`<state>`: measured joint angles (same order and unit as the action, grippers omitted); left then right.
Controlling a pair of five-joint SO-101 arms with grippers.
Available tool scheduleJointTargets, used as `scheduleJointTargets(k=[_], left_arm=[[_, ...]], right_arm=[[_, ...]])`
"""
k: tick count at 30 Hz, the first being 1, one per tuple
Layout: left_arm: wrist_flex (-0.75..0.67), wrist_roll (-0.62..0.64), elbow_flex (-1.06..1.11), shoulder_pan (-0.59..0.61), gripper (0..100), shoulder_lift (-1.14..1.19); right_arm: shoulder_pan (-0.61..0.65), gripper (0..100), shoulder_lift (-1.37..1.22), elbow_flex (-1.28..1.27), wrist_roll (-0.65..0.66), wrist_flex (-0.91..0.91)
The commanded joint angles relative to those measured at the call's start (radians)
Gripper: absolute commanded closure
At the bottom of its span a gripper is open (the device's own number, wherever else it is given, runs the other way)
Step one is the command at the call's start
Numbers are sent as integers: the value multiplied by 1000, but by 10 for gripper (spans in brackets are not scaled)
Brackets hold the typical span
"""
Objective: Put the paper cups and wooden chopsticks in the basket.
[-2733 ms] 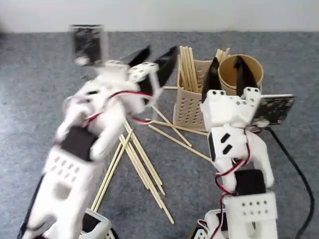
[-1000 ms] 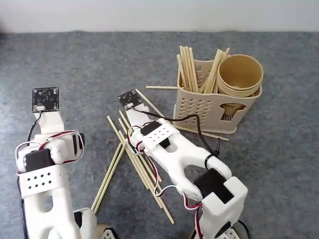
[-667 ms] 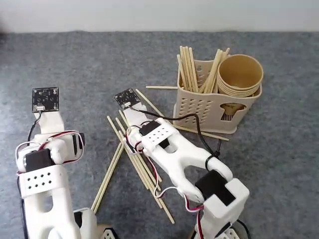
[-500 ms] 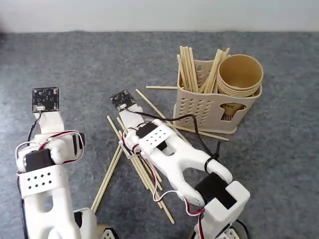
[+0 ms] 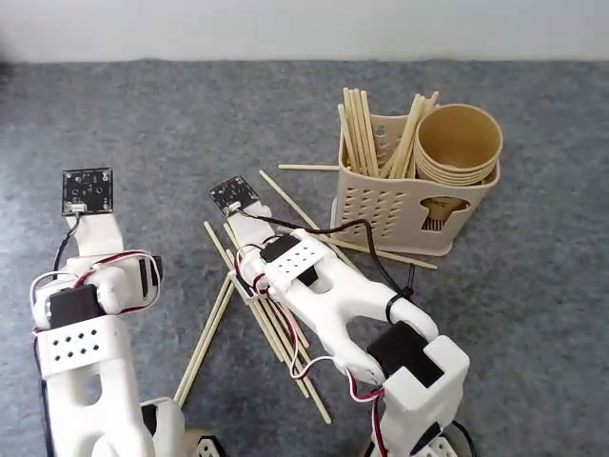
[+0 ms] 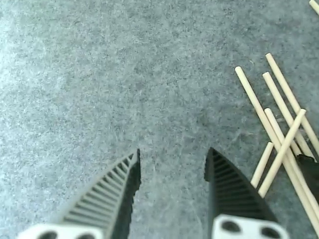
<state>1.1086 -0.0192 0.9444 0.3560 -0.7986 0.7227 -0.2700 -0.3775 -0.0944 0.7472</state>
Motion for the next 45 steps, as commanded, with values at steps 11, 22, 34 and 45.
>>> scheduleJointTargets(k=[11, 22, 34, 45], left_arm=[[-14, -8, 8, 6, 798, -25], [-15, -6, 5, 6, 798, -25], [55, -37, 2, -161, 793, -17], [91, -52, 61, -431, 758, -14]], right_arm=[[-74, 991, -2, 34, 46, 42], [-139, 991, 375, 28, 46, 294], [-143, 991, 843, 28, 44, 530], [-354, 991, 1032, 26, 87, 717]])
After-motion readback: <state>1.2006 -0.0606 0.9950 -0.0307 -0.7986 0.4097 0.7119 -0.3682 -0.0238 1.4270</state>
